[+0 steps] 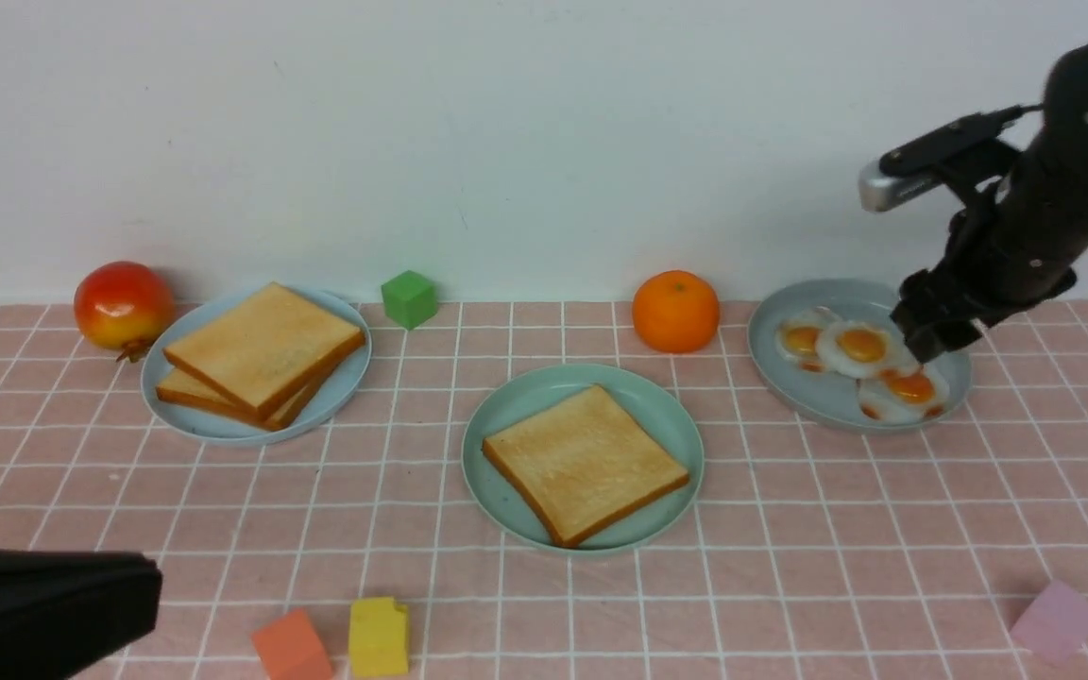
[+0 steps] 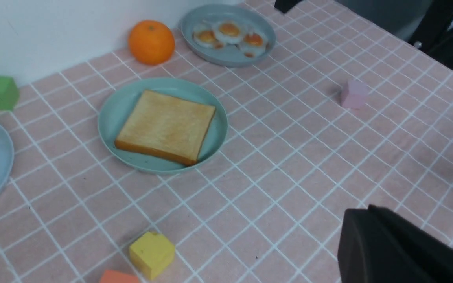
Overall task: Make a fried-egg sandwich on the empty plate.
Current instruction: Use the right arm to grab a fried egg
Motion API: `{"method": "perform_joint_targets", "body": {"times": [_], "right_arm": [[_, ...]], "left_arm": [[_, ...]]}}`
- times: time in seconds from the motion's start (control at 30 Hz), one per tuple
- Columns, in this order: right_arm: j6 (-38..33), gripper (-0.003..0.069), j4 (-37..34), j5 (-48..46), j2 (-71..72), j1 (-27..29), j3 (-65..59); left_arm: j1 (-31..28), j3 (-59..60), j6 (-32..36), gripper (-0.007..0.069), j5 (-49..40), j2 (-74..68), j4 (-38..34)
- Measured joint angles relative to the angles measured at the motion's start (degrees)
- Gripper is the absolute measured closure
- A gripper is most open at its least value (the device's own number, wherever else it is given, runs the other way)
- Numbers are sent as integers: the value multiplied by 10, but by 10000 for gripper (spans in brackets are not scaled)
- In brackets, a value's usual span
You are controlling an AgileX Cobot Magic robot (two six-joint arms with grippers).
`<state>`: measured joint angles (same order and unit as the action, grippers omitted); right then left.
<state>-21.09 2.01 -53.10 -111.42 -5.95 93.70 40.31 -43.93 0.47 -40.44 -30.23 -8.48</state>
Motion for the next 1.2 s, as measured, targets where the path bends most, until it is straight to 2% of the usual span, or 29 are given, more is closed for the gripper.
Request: {"method": "perform_joint_targets", "body": {"times": [0.03, 0.13, 0.23, 0.4, 0.57, 1.2], "right_arm": [[-16, 74, -6, -7, -36, 3, 25], [-32, 20, -11, -17, -96, 9, 81], [-48, 0, -20, -35, -140, 18, 129], [-122, -1, -74, -81, -190, 50, 201], [-183, -1, -126, -84, -234, 74, 230], [-226, 43, -134, -50, -247, 77, 236]], "left_arm": [[0, 0, 0, 638, 9, -1, -2], [0, -1, 0, 638, 21, 0, -20], [0, -7, 0, 638, 23, 0, -32], [0, -8, 0, 638, 13, 1, -34], [0, -8, 0, 638, 11, 1, -34], [0, -8, 0, 638, 16, 1, -41]]}}
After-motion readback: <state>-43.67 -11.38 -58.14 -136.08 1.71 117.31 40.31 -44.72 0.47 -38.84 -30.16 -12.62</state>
